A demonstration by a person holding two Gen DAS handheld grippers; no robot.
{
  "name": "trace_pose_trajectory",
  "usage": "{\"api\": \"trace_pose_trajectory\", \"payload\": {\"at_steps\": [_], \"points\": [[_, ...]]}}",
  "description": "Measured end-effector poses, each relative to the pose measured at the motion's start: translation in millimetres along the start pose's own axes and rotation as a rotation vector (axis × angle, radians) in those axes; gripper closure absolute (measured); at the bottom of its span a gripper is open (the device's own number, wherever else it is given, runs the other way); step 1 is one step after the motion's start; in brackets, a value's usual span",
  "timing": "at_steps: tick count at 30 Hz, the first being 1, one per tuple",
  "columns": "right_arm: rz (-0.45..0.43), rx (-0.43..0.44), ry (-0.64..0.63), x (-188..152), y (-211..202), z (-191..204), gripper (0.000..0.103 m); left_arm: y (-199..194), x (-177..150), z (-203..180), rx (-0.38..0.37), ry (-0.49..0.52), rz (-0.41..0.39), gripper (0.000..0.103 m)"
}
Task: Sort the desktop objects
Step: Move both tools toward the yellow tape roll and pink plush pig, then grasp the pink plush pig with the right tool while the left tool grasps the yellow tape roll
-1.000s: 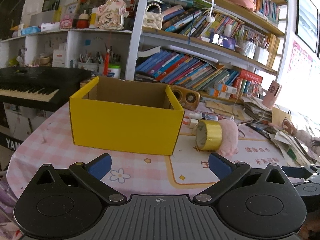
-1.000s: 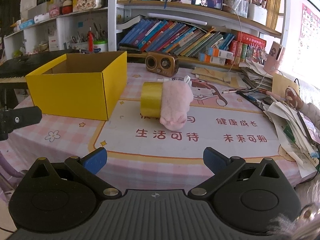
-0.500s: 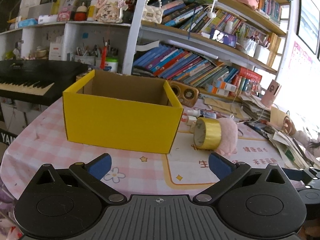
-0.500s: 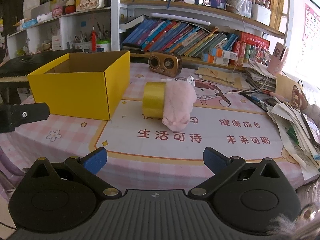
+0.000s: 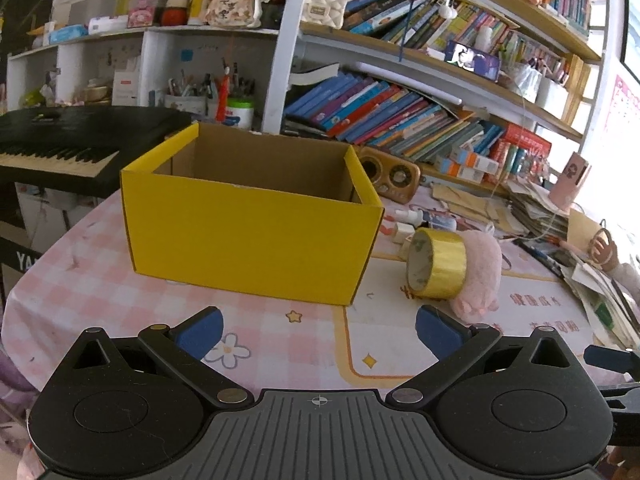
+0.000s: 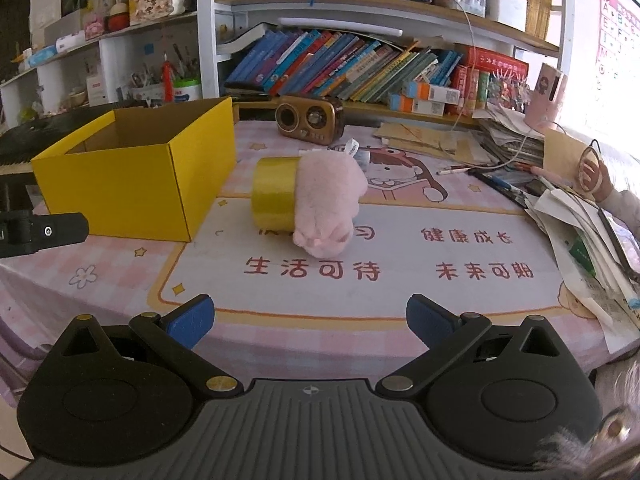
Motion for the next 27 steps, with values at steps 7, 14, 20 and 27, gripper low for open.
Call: {"api": "trace_pose_trajectory", "payload": {"at_steps": [7, 14, 20, 27], "points": [[-0.010, 0.051, -0.062, 10, 16, 0, 0.000, 13, 5, -7, 0.007, -0.015, 0.002, 0.000], [-0.012, 0.081, -0.085, 22, 35, -11, 0.000, 33, 10, -18, 0.007, -0.035, 0.011, 0.001], [-0.006, 0.100, -0.096, 31, 51, -28, 0.000, 53, 15, -32, 0.018, -0.045, 0.027, 0.003], [-0.009, 0.124, -0.091, 41, 68, -50, 0.000, 67, 18, -53, 0.023, -0.021, 0.030, 0.004]]}}
Point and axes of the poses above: each gripper's, at about its wrist camera, not at the fingertips, and y roughly the way its jaws point, z to its left, x to its top, the point moved 1 cm from there along y, roughly the way its jaws point, and after that the axes turned 12 degrees about -x, right-handed, at the moved point
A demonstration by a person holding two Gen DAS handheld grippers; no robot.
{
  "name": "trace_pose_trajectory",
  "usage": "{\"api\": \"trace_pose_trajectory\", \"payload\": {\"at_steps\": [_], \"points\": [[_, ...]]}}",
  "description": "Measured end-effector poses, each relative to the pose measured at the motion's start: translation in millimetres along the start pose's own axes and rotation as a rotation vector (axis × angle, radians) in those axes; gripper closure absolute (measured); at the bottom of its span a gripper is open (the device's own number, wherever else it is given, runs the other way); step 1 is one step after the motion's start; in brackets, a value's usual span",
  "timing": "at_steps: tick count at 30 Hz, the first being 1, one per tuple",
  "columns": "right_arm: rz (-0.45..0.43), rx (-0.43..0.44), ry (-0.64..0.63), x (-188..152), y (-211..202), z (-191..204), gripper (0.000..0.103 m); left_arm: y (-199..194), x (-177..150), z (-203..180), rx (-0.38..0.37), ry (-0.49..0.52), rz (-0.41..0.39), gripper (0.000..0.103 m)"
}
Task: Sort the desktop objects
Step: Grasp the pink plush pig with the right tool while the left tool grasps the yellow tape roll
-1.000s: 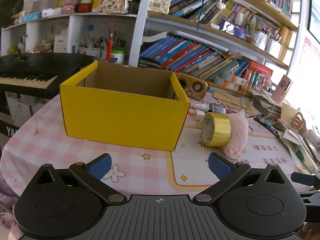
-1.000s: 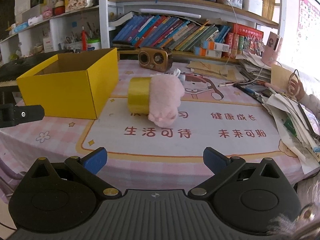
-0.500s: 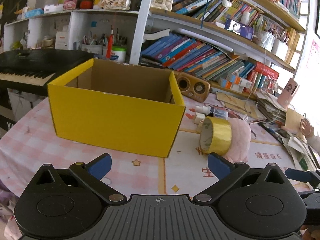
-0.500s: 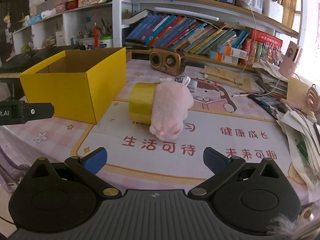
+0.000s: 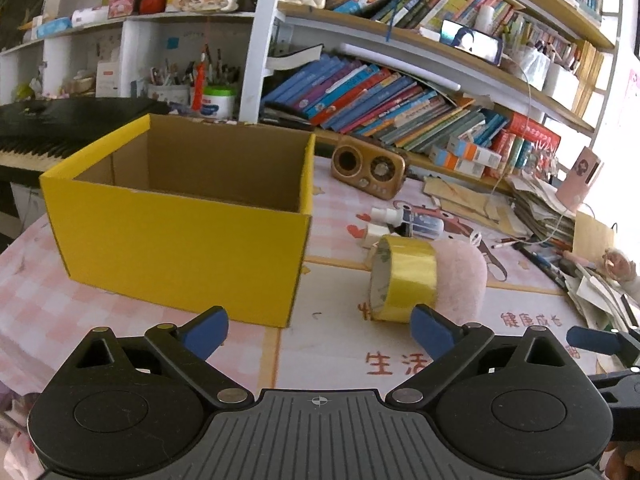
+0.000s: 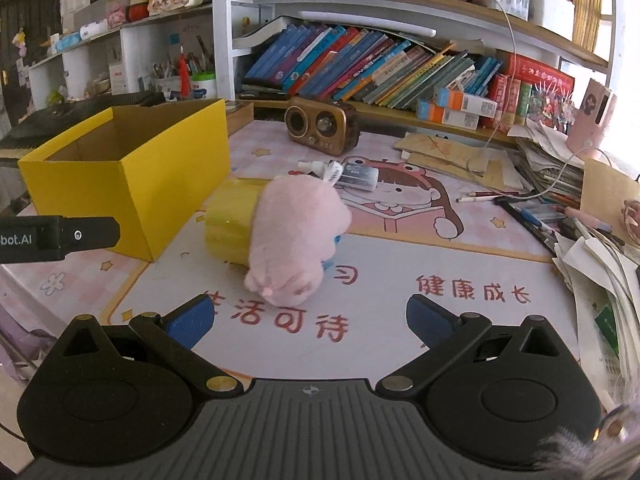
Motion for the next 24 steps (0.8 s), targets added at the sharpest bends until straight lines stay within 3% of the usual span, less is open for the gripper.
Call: {"api": "trace_pose_trajectory", "payload": {"at_steps": [10, 24], "points": [[0.009, 0.101, -0.017, 10, 23, -16, 0.000, 4, -2, -25, -0.009, 0.016, -0.003, 0.002], [0.057, 0.201, 0.032, 33, 68, -22, 0.000, -3, -2, -23, 0.043, -0.064, -0.026, 0.000]]}}
Point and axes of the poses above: each gripper's, at about its wrist camera, not at the fingertips, and y roughly the way its jaws point, z to its left, x to its top, the point moved 1 cm from there along y, roughly the way its jaws point, and after that the axes turned 12 degrees about -x, right-handed, at the moved point
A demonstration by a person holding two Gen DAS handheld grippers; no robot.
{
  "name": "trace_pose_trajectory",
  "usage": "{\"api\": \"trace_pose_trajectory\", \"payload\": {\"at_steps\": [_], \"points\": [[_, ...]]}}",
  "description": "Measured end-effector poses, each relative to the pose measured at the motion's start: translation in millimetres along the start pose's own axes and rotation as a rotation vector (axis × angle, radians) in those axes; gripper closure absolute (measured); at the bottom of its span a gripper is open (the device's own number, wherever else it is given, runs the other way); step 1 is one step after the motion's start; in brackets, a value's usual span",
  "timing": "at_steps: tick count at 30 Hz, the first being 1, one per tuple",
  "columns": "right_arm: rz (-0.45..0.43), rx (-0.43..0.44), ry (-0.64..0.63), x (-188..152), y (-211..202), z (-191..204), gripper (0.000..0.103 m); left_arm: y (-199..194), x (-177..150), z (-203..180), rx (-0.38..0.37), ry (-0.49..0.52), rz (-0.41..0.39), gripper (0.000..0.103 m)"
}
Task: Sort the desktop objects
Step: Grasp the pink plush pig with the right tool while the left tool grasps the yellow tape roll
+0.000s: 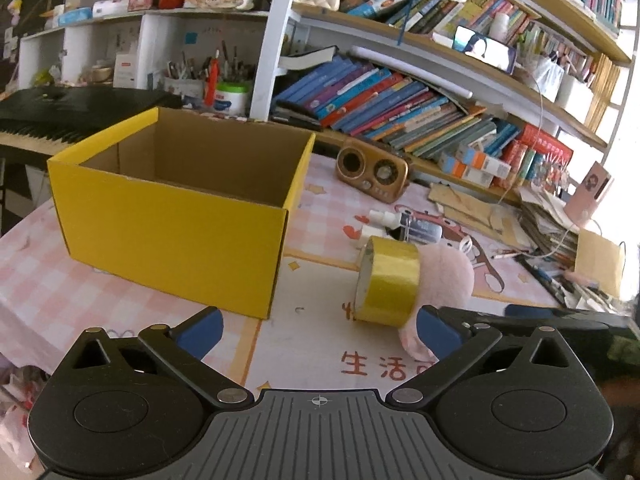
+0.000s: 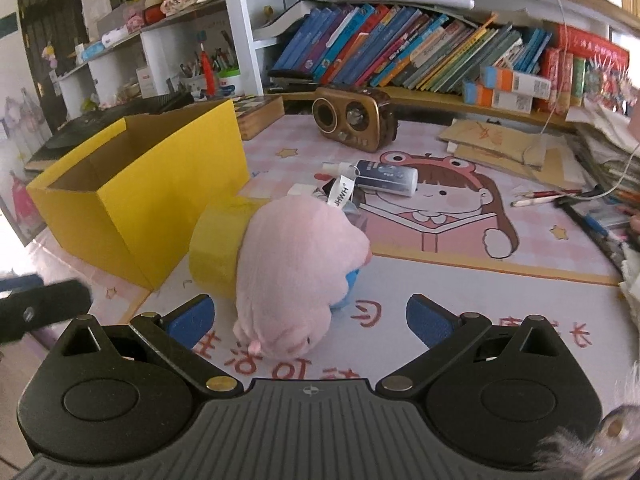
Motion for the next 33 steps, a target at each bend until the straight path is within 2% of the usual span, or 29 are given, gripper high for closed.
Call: {"api": "trace_pose_trajectory", "payload": {"at_steps": [5, 10, 13, 16, 18, 20, 23, 28, 33], "points": [[0.047, 0.026, 0.068, 10, 23, -6, 0.000, -2, 2, -9, 0.002, 0.037, -0.008, 0.000], [0.079, 0.047, 0.077, 14, 41, -8, 0.001, -2, 1, -21, -0.012, 0.085, -0.009, 0.000], [0.096, 0.083, 0.085, 16, 48, -7, 0.005, 0, 1, -26, -0.016, 0.092, -0.007, 0.000], [0.124, 0.138, 0.090, 16, 55, -7, 0.032, 3, 2, -31, -0.030, 0.110, 0.002, 0.000], [0.125, 0.170, 0.088, 16, 54, -6, 0.042, 8, 1, -36, -0.042, 0.127, 0.021, 0.000], [0.112, 0.182, 0.065, 17, 49, -5, 0.045, 14, 0, -42, -0.061, 0.145, 0.043, 0.000], [0.083, 0.193, 0.050, 18, 37, -14, 0.047, 23, 1, -48, -0.081, 0.159, 0.060, 0.000], [0.000, 0.149, 0.066, 23, 15, -41, 0.047, 45, 3, -55, -0.089, 0.154, 0.109, 0.000], [-0.020, 0.089, 0.071, 25, 4, -63, 0.046, 75, 7, -64, 0.024, 0.186, 0.135, 0.001]]}}
Point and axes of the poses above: each gripper's, at about its wrist camera, not at the fingertips, and y roughly the way its jaws point, z to its left, x to its top, the point moved 1 cm from there along y, roughly the way its jaws point, and after that the axes turned 12 degrees about -x, right-handed, at the moved point
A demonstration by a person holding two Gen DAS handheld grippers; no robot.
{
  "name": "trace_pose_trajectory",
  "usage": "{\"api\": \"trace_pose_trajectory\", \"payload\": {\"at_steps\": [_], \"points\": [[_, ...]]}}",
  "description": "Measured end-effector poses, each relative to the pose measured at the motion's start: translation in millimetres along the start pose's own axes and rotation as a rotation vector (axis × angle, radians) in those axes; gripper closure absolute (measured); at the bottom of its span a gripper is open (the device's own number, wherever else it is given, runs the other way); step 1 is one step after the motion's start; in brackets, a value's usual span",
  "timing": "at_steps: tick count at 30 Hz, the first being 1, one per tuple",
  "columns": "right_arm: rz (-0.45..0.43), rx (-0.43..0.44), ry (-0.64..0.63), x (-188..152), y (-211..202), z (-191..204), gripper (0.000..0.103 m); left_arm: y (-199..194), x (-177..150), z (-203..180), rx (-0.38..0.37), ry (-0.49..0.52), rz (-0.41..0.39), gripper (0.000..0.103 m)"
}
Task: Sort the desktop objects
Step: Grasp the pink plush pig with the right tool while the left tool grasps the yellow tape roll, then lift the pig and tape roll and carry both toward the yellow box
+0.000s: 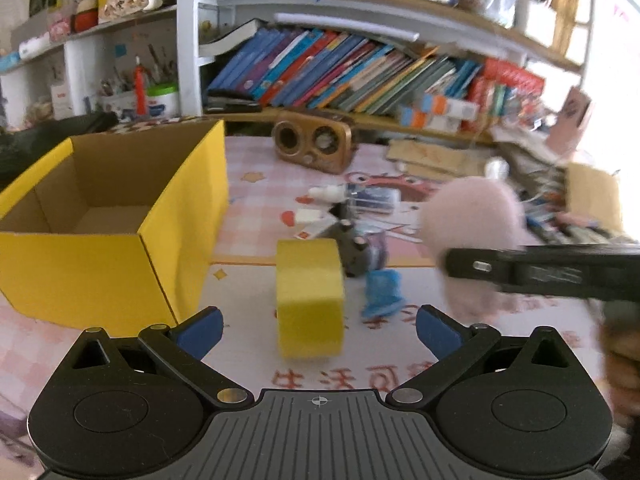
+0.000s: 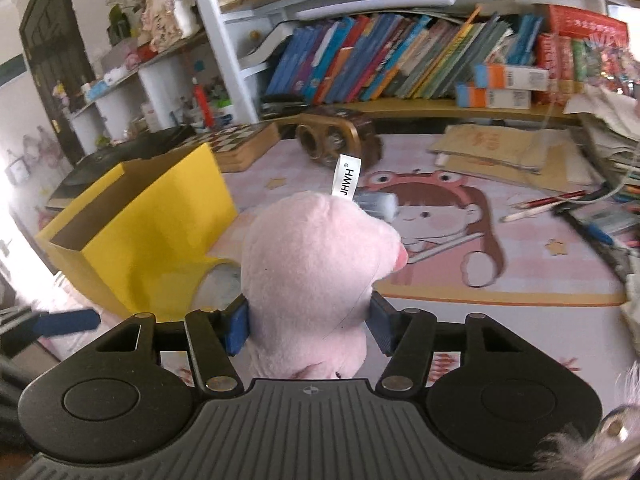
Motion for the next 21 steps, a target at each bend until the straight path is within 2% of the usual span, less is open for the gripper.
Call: {"api": "trace_pose_trajectory", "payload": {"at_steps": [2, 5, 7, 8, 9, 10, 16, 21], "points": [[0.009, -0.012, 0.005, 0, -1, -7, 0.045, 12, 2, 0, 0.049, 0.007, 0.005, 0.003], [0.019, -0.021, 0.019, -2, -2, -17, 0.044, 26, 4, 0, 0.078, 0.005, 0.017, 0.018], [0.027, -0.023, 0.018, -4, -2, -21, 0.044, 34, 2, -1, 0.097, 0.012, 0.028, 0.038], [0.031, -0.023, 0.015, -5, -1, -23, 0.044, 37, 1, 0, 0.102, 0.012, 0.034, 0.044], [0.038, -0.023, 0.010, -6, 0, -23, 0.044, 40, -1, 0, 0.105, 0.011, 0.039, 0.059], [0.042, -0.022, 0.004, -7, 0, -23, 0.044, 42, -2, 1, 0.104, 0.008, 0.046, 0.062], [0.060, -0.004, -0.028, -12, 1, -22, 0.044, 36, -3, 3, 0.090, 0.005, 0.035, 0.062], [0.067, 0.017, -0.037, -14, 1, -20, 0.044, 19, 2, 6, 0.076, -0.046, -0.007, 0.062]]}}
Point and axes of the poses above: each gripper's, at about its wrist camera, not at the fingertips, and y roughly the way its jaws point, z to its left, x to its top, the point moved 1 cm from there along y, roughly the way its jaws point, and after that the axes turned 12 degrees about -x, right-handed, at the moved point
